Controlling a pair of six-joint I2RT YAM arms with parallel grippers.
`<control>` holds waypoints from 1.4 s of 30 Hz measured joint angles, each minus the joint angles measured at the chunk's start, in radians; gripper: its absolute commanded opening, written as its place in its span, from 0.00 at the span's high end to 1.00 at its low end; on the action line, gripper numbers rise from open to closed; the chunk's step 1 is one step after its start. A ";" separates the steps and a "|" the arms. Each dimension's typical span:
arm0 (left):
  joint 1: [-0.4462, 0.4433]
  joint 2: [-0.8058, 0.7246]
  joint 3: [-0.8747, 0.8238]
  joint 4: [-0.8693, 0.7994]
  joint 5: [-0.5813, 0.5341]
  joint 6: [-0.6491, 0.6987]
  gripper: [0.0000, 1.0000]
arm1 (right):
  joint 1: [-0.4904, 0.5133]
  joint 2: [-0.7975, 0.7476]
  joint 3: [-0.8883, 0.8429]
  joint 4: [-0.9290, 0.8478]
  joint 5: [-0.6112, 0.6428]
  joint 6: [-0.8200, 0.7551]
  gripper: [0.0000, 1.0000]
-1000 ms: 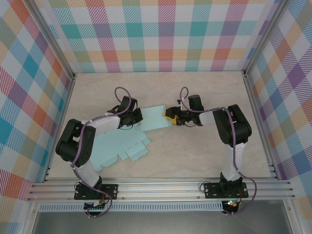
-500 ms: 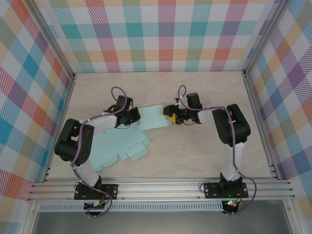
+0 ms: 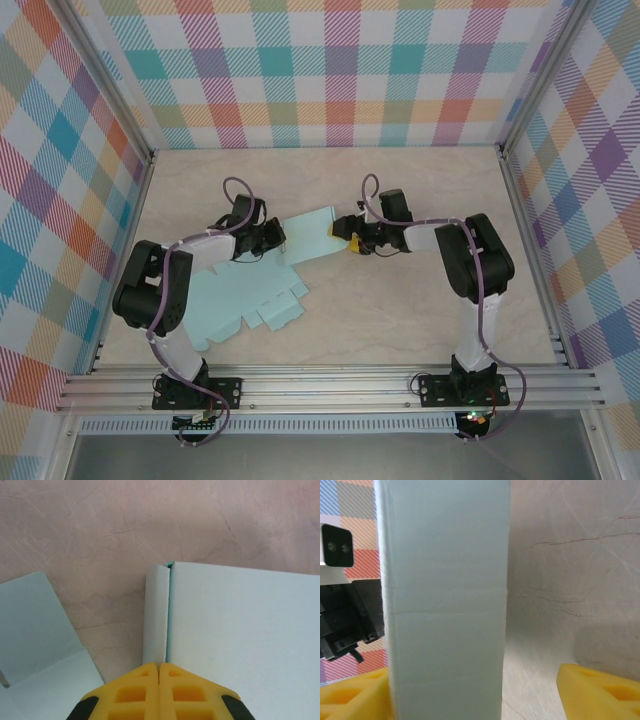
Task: Fold the paper box
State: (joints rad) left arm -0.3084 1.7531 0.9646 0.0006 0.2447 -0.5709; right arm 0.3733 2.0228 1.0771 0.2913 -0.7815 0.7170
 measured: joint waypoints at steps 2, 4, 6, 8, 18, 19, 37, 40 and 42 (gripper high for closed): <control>0.000 0.002 0.000 0.004 0.002 0.000 1.00 | 0.002 0.015 0.017 0.019 -0.028 0.011 0.29; 0.000 0.002 0.000 0.003 0.002 0.000 1.00 | 0.006 0.026 0.035 0.036 -0.050 0.028 0.35; 0.000 0.004 0.000 0.004 0.005 0.000 1.00 | 0.015 0.030 0.047 0.058 -0.069 0.042 0.44; 0.000 0.004 0.000 0.003 0.008 0.000 1.00 | 0.023 0.030 0.055 0.080 -0.079 0.061 0.50; 0.003 -0.064 -0.060 -0.001 0.016 0.017 0.71 | 0.027 0.024 0.001 0.142 -0.087 0.130 0.64; 0.003 -0.092 -0.082 0.001 0.018 0.019 0.66 | 0.025 0.014 -0.015 0.147 -0.087 0.140 0.64; -0.445 -0.855 -0.637 0.475 -0.142 0.678 0.00 | -0.063 -0.307 -0.347 0.204 -0.135 0.444 0.63; -0.462 -0.889 -0.673 0.477 -0.181 0.830 0.00 | -0.063 -0.391 -0.350 0.150 -0.142 0.446 0.63; -0.471 -0.882 -0.673 0.481 -0.192 0.915 0.00 | -0.063 -0.455 -0.350 0.106 -0.146 0.444 0.63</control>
State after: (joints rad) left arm -0.7795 0.8711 0.2916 0.4812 0.0525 0.3439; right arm 0.3107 1.5677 0.7273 0.3977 -0.9276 1.1614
